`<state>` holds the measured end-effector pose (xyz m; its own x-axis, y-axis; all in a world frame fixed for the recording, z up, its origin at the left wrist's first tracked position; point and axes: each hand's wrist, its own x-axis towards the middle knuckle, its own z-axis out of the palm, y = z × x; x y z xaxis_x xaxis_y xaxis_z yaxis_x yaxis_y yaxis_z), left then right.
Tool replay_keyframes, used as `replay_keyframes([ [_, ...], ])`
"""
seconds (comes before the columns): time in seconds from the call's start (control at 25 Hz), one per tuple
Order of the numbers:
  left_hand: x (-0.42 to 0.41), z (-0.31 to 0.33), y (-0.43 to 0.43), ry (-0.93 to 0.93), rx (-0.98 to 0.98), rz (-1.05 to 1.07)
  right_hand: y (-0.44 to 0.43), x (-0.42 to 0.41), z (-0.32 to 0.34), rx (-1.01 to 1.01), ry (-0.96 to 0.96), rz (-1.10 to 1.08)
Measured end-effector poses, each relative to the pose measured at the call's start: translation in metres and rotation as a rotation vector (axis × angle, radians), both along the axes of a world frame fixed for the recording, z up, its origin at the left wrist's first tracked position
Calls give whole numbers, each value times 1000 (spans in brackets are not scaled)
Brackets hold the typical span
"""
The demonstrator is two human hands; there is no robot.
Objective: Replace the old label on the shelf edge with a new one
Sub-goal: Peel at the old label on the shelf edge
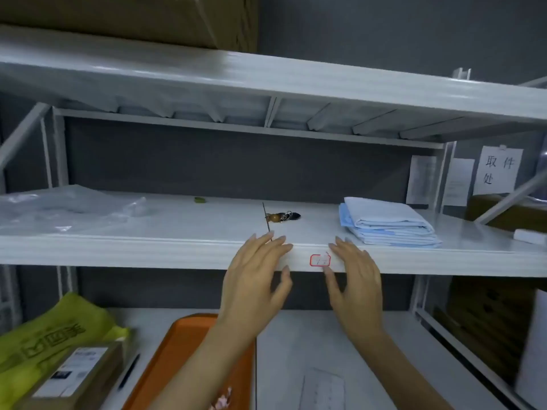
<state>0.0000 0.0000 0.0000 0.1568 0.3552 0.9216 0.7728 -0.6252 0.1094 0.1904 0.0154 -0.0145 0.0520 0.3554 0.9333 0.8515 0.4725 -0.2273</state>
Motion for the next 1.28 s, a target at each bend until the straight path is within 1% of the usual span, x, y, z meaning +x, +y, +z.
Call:
replay_keyframes([
  [0.12, 7, -3, 11, 34, 6, -15, 8, 2, -4, 45, -34, -12],
  [0.24, 15, -12, 22, 75, -38, -8, 16, 3, -5, 61, 22, -8],
  [0.36, 20, -20, 35, 94, 17, 32, 24, 1, -4, 75, 100, 5],
  [0.4, 23, -21, 39, 64, 42, 27, 26, 0, -4, 75, 128, 7],
  [0.48, 32, -21, 47, -61, 90, -13, 29, -3, -6, 70, 179, 19],
  [0.56, 43, -20, 54, -172, 139, -11, 33, -4, -8, 77, 200, 25],
  [0.64, 51, -22, 59, -244, 185, 1, 35, -4, -11, 108, 206, 44],
  [0.8, 53, -24, 66, -268, 255, -26, 42, -5, -13, 196, 199, 65],
  [1.08, 55, -26, 68, -264, 257, -11, 50, -7, -16, 317, 200, 90],
  [1.28, 70, -27, 65, -385, 232, 15, 51, -6, -17, 341, 176, 83],
])
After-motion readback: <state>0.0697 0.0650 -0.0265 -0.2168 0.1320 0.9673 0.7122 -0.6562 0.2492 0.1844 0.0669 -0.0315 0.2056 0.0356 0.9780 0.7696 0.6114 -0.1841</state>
